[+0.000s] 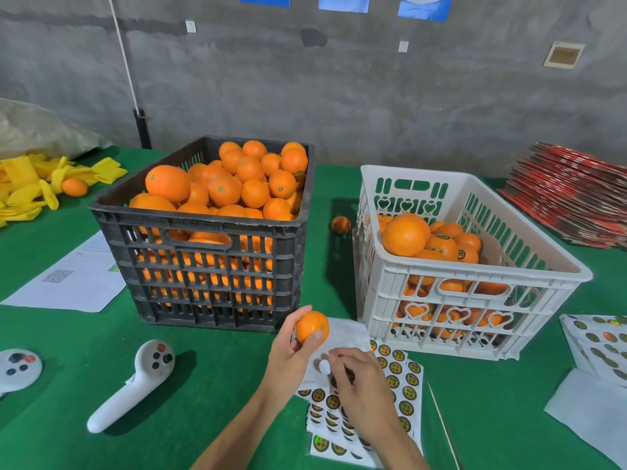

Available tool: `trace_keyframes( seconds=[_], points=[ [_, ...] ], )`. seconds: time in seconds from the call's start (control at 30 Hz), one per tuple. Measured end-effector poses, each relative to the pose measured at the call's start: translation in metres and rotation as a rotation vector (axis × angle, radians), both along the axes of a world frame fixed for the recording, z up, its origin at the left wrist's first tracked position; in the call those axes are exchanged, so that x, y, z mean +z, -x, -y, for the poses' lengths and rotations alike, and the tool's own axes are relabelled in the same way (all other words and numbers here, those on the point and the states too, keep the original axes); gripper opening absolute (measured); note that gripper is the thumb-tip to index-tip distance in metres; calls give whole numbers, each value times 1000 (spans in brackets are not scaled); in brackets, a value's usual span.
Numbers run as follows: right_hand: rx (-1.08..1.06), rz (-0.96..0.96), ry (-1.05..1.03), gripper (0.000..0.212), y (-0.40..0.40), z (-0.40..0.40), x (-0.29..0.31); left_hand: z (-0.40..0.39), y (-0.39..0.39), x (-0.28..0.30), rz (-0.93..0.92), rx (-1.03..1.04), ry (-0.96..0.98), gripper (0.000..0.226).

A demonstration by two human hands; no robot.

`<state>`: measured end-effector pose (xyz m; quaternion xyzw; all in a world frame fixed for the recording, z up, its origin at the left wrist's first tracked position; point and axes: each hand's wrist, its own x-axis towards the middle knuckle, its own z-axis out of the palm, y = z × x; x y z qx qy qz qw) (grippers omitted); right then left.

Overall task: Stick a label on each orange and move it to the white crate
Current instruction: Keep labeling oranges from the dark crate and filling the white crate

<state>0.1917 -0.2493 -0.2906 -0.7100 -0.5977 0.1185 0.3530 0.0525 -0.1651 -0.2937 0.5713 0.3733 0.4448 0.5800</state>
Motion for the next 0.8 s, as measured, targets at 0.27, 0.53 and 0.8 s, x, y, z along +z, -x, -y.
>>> trace_keyframes(
  seconds=[0.27, 0.53, 0.8],
  points=[
    [-249, -56, -190, 38, -6, -4, 29, 0, -1, 7, 40, 52, -4, 48],
    [-294, 588, -565, 12, -9, -27, 60, 21, -1, 37, 232, -22, 89, 55],
    [25, 580, -647, 23, -3, -14, 52, 35, -5, 56, 444, -70, 255, 34]
  ],
)
